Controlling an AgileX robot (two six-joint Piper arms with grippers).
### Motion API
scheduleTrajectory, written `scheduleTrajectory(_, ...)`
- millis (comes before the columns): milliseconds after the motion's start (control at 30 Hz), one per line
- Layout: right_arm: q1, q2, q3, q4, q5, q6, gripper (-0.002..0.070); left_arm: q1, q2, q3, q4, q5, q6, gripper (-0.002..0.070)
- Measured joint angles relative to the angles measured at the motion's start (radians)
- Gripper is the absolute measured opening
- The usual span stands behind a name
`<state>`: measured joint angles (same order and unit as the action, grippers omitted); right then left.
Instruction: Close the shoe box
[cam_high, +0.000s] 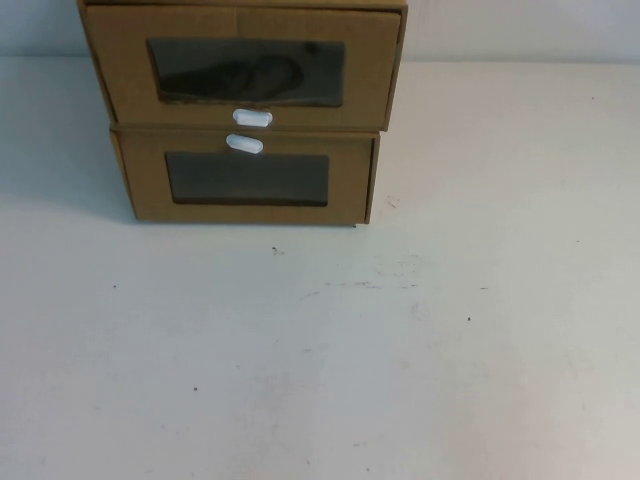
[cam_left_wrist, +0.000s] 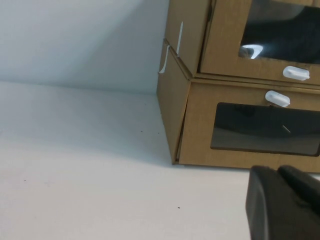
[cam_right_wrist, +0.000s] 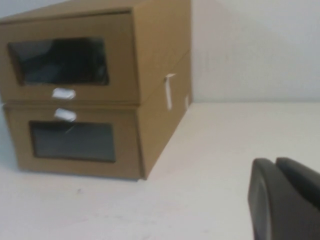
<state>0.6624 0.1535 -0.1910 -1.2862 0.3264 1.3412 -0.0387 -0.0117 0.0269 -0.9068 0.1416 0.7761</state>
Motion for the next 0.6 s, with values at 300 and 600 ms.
scheduleTrajectory(300, -0.401, -0.130, 0.134, -0.055, -0.243, 0.036, -0.0011, 0.000, 0.000, 0.000, 0.000, 0.000, 0.002, -0.0005)
scheduleTrajectory(600, -0.419, -0.161, 0.201, -0.069, -0.288, 0.052, -0.0011, 0.000, 0.000, 0.000, 0.000, 0.000, 0.004, -0.0005)
